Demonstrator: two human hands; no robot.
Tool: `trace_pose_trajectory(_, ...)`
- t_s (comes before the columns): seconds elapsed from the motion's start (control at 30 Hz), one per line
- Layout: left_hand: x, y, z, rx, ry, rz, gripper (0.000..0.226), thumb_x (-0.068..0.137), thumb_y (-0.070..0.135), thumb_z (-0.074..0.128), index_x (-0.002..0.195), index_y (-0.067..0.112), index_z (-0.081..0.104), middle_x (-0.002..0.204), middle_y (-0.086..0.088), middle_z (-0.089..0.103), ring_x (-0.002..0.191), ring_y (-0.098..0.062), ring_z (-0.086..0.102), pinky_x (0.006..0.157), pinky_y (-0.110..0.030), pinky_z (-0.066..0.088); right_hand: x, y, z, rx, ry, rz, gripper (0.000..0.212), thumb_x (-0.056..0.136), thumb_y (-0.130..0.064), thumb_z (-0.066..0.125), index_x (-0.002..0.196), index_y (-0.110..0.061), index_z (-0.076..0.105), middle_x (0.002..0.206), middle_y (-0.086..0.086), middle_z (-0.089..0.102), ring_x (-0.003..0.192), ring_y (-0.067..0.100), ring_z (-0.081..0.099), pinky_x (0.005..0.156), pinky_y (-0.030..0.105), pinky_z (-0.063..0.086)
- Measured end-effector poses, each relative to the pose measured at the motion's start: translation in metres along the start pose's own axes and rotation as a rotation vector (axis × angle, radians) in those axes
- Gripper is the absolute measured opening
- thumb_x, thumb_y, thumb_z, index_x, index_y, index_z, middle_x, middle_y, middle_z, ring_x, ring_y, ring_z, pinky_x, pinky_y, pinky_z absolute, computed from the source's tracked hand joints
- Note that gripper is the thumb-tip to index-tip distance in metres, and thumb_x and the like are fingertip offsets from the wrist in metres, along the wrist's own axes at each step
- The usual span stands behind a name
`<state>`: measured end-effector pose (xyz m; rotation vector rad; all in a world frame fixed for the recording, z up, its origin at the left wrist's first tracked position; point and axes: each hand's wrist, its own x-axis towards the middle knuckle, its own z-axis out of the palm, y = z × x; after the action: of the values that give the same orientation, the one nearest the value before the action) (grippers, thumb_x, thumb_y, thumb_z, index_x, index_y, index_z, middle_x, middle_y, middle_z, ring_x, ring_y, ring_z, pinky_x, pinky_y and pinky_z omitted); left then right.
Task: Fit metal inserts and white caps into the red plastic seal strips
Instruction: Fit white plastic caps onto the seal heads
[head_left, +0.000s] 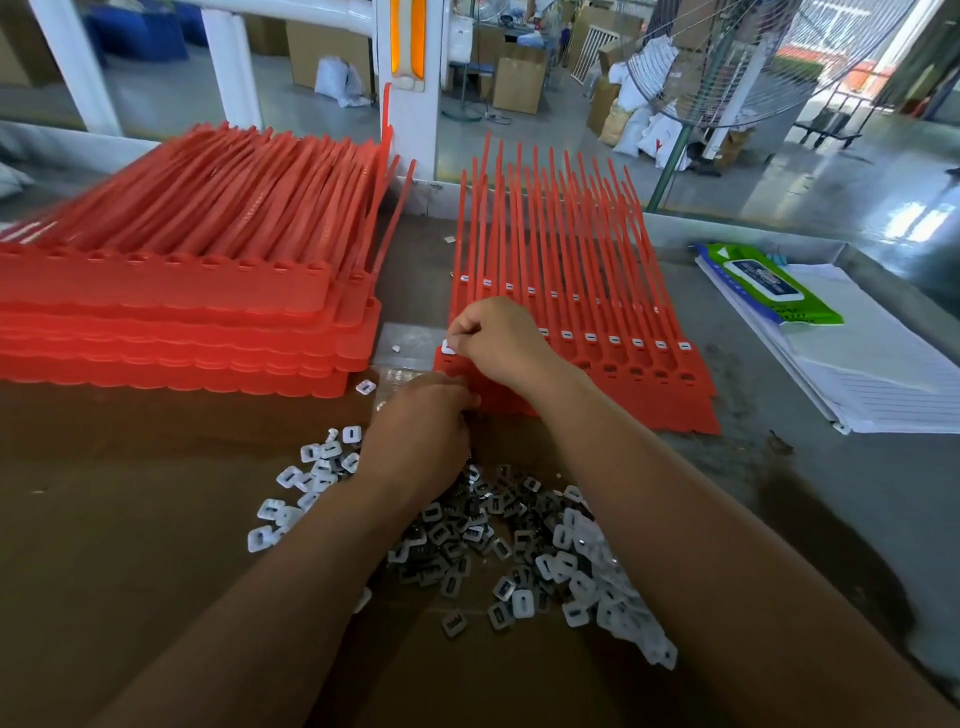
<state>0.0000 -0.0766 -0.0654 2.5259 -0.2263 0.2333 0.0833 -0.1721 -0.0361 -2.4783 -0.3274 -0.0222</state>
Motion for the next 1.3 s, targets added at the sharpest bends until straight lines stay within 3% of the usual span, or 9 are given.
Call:
trace_pose_trajectory(0.43,0.0,0.0,-0.001,0.007,-0.013,-0.016,0.036,0.083,0.004,0.045,0.114,0.013,0.062,0.128,-0.003,0.054,0.117,-0.02,0.047,0.094,-0.031,0.039,0.006,-0.004,0.004,-0.147,-0.055,0.012,0.02,0.088,-0.011,0.051,0.098,-0.002,0.066,0.107,0.012,0.064,0.101,0.026,0.057,0.09,0.039,0.045)
trace_pose_trajectory(0.73,-0.001,0.001,-0.002,0.009,-0.022,-0.011,0.036,0.082,0.003,0.045,0.111,0.012,0.063,0.124,-0.004,0.056,0.114,-0.022,0.049,0.093,-0.034,0.04,0.007,-0.004,0.007,-0.157,-0.061,0.033,0.019,0.088,-0.011,0.052,0.102,-0.006,0.063,0.108,0.01,0.063,0.101,0.024,0.057,0.085,0.034,0.045)
trace_pose_trajectory(0.97,-0.001,0.0,-0.001,0.01,-0.004,0.021,0.036,0.079,0.001,0.046,0.106,0.013,0.066,0.117,-0.004,0.061,0.105,-0.023,0.053,0.085,-0.034,0.043,0.005,0.0,0.013,-0.084,0.031,0.049,0.006,0.085,-0.012,0.058,0.088,-0.016,0.055,0.107,0.007,0.061,0.101,0.025,0.055,0.082,0.033,0.042)
trace_pose_trajectory(1.03,-0.002,-0.001,-0.001,0.004,0.01,0.026,0.036,0.079,0.001,0.046,0.105,0.014,0.067,0.116,-0.003,0.061,0.105,-0.023,0.053,0.084,-0.032,0.042,0.006,0.0,0.013,-0.052,0.039,0.078,0.016,0.083,-0.012,0.061,0.086,-0.018,0.048,0.107,0.007,0.06,0.101,0.025,0.054,0.082,0.034,0.041)
trace_pose_trajectory(1.17,0.0,-0.002,0.001,-0.001,0.008,0.008,0.035,0.08,0.001,0.046,0.107,0.011,0.066,0.12,-0.004,0.06,0.108,-0.023,0.052,0.087,-0.03,0.04,0.018,0.0,0.013,-0.066,0.014,0.153,0.016,0.082,-0.013,0.063,0.097,-0.01,0.058,0.106,0.008,0.061,0.099,0.026,0.056,0.078,0.031,0.042)
trace_pose_trajectory(1.3,0.0,-0.001,0.001,0.002,0.01,-0.019,0.033,0.084,0.003,0.046,0.109,0.012,0.065,0.122,-0.003,0.058,0.111,-0.021,0.051,0.088,-0.028,0.037,0.027,-0.001,0.014,-0.068,-0.022,0.236,0.017,0.08,-0.016,0.064,0.094,-0.007,0.062,0.105,0.013,0.064,0.097,0.029,0.06,0.076,0.03,0.044)
